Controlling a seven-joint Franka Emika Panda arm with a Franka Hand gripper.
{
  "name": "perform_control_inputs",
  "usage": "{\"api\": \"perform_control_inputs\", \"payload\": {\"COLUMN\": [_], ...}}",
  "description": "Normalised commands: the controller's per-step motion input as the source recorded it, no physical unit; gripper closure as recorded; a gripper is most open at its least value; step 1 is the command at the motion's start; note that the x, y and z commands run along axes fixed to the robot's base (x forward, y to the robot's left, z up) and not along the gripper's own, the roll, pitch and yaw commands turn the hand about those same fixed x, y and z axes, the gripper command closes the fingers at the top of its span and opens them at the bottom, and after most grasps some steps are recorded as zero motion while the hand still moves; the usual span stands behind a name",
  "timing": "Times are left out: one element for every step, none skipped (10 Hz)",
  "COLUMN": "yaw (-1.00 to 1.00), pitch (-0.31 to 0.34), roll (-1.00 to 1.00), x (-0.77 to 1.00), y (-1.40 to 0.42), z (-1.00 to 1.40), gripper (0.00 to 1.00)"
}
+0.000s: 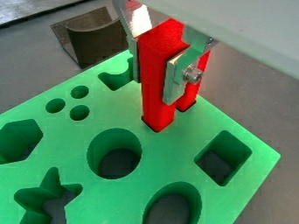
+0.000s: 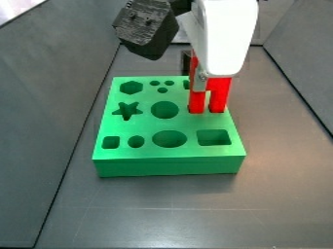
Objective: Pick up the double-square object. Move up. Rotate the double-square object. Place the double-square object on the fixture. Regrasp the double-square object. Move to above the board. Insert the double-square object.
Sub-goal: Insert the double-square object.
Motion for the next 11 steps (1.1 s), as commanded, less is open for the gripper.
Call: {"api": "perform_control_inputs", "payload": {"yaw": [0.00,0.00,0.00,0.00,-0.11,-0.08,0.00,0.00,0.00,0.00,0.00], "pitch": [0.000,0.017,0.051,0.083,0.083,0.110,0.121,0.114,0.000,0.000,0.000], "roll": [0.06,0.10,0.14,0.14,0.11,0.14,0.21,0.22,0.01,0.01,0.00], "x": [0.12,0.00,0.00,-0.04,-0.26,-0.15,0.00,0.00,0.00,0.00,0.00], "y": [0.00,0.00,0.00,0.06,0.04,0.00,0.00,0.00,0.00,0.00,0.00], "z": [-0.39,-0.44,-0.55,-0.72,-0.71,-0.69,-0.68,-0.68,0.00,0.00,0.00], "gripper": [1.00,1.00,1.00,1.00,1.00,1.00,1.00,1.00,1.00,1.00,1.00]}}
